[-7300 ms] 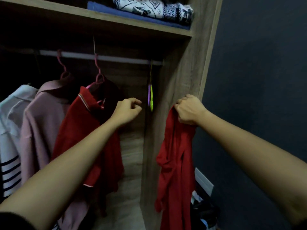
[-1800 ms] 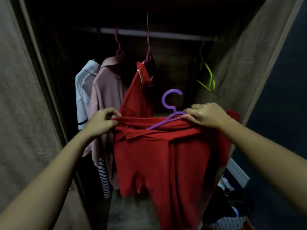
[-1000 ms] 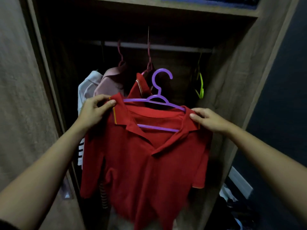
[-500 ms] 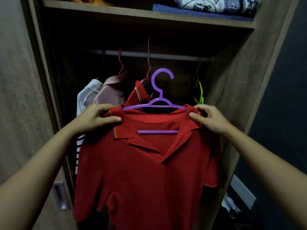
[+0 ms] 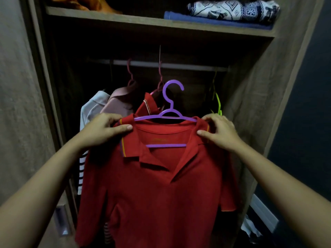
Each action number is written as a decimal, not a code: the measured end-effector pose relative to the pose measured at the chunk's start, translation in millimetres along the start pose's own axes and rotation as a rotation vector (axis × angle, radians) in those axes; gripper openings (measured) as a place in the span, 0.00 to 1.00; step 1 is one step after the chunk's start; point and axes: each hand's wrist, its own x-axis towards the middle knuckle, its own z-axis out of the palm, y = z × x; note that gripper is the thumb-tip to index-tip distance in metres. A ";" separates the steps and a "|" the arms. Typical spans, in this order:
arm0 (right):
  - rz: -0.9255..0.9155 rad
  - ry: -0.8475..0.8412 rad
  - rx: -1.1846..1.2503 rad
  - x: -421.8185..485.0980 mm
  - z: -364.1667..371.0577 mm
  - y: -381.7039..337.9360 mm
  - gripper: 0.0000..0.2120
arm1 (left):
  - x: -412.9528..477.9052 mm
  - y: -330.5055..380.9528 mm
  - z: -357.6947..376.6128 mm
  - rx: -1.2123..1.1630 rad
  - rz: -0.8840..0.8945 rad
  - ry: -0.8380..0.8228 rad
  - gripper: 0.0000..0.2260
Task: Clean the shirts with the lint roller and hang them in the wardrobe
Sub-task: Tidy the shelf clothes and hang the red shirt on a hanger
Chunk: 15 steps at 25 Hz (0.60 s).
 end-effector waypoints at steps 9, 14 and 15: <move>0.585 -0.309 0.960 23.3 30.0 -97.4 0.10 | 5.7 76.4 82.0 0.551 -0.157 0.218 0.15; 0.594 -0.134 1.001 38.5 35.7 -90.2 0.12 | 28.7 88.3 57.0 0.351 -0.225 0.207 0.24; 0.604 -0.104 1.031 41.3 33.8 -90.3 0.11 | 43.1 81.1 49.0 0.309 -0.229 0.294 0.23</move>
